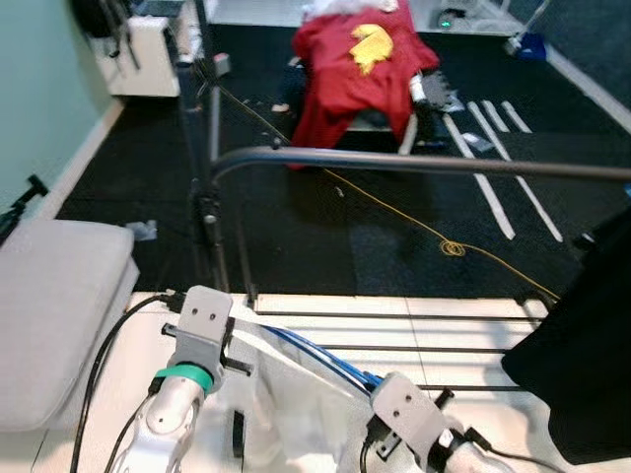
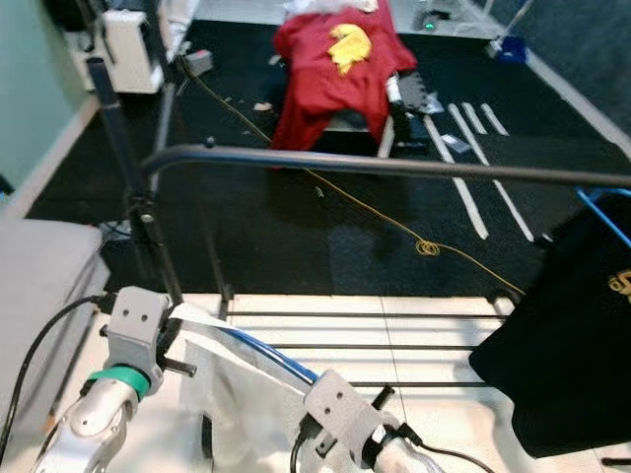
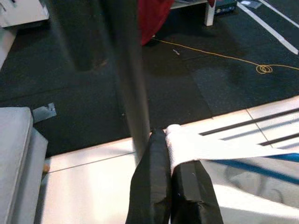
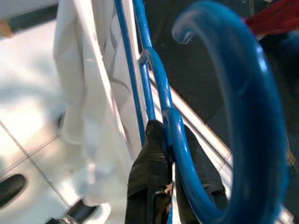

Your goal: Hang hanger

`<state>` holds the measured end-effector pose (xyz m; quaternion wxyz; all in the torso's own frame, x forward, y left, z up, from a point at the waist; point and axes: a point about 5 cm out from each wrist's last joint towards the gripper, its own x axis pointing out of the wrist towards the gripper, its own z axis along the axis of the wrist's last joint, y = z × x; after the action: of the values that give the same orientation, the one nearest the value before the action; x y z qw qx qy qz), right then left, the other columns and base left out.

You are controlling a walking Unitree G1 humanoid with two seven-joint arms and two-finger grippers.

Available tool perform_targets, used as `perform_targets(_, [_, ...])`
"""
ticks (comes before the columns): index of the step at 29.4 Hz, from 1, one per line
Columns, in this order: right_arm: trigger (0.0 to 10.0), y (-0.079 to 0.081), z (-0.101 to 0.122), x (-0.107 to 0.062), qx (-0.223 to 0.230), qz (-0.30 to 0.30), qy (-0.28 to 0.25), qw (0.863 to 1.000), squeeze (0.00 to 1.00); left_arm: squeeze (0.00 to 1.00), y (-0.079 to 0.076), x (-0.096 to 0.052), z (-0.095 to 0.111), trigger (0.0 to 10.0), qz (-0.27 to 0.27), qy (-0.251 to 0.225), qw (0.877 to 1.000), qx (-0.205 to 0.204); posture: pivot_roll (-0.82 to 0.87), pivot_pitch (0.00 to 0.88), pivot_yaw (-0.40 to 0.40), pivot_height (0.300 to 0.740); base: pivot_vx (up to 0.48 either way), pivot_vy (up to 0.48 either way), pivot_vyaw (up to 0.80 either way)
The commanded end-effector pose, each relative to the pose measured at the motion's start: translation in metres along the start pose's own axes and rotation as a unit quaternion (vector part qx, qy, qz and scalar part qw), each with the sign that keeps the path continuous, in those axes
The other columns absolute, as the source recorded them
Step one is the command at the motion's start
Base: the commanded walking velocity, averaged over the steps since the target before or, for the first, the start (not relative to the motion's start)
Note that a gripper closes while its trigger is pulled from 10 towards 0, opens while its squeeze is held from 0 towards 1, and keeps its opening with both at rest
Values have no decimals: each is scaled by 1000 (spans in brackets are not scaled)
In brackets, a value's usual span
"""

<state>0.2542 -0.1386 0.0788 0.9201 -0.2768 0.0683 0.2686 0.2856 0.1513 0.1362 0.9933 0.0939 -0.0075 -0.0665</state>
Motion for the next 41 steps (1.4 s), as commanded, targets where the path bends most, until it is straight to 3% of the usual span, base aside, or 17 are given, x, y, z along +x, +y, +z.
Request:
perform_targets(1, [10000,-6,-25,-8,31,-19,62,997,0,0,9,-3,7,10000,26,-15,1000,-3,-211,203,49,740,0,0,0])
perform_targets(5, [10000,-21,-16,20,84,5,65,994,0,0,2,-3,14,10000,19,-26,999,-10,-201,202,44,740,0,0,0])
perform_targets(12, [10000,-18,-36,26,76,46,126,988,0,0,1,-4,17,10000,20,-30,999,-17,-201,204,41,740,0,0,0])
perform_targets(15, [10000,-25,-44,27,36,44,150,987,0,0,-1,-3,20,10000,16,-34,999,-21,-212,207,43,740,0,0,0])
perform_targets(17, [10000,-32,-41,27,4,26,137,990,0,0,-1,-2,22,10000,16,-36,999,-21,-207,206,39,740,0,0,0])
perform_targets(21, [10000,-26,-31,22,-30,24,92,995,0,0,2,0,23,10000,26,-37,999,-22,-201,206,29,740,0,0,0])
perform_targets(26, [10000,3,-24,-3,-51,11,51,997,0,0,5,1,25,10000,36,-39,998,-22,-203,207,24,740,0,0,0])
perform_targets(31, [10000,17,-21,-18,-44,3,40,998,0,0,6,0,25,10000,37,-38,998,-22,-212,213,24,740,0,0,0])
perform_targets(32, [10000,26,-19,-29,-46,-3,31,998,0,0,6,0,25,10000,36,-36,998,-22,-220,216,27,740,0,0,0])
perform_targets(33, [10000,26,-19,-29,-46,-3,31,998,0,0,6,0,25,10000,36,-36,998,-22,-220,216,27,740,0,0,0])
perform_targets(35, [10000,33,-14,-50,-46,-46,16,998,0,0,6,2,25,10000,32,-35,999,-20,-230,220,29,740,0,0,0])
perform_targets(41, [10000,28,-6,-77,-68,-151,5,986,0,0,5,4,26,10000,26,-36,999,-19,-235,222,32,740,0,0,0])
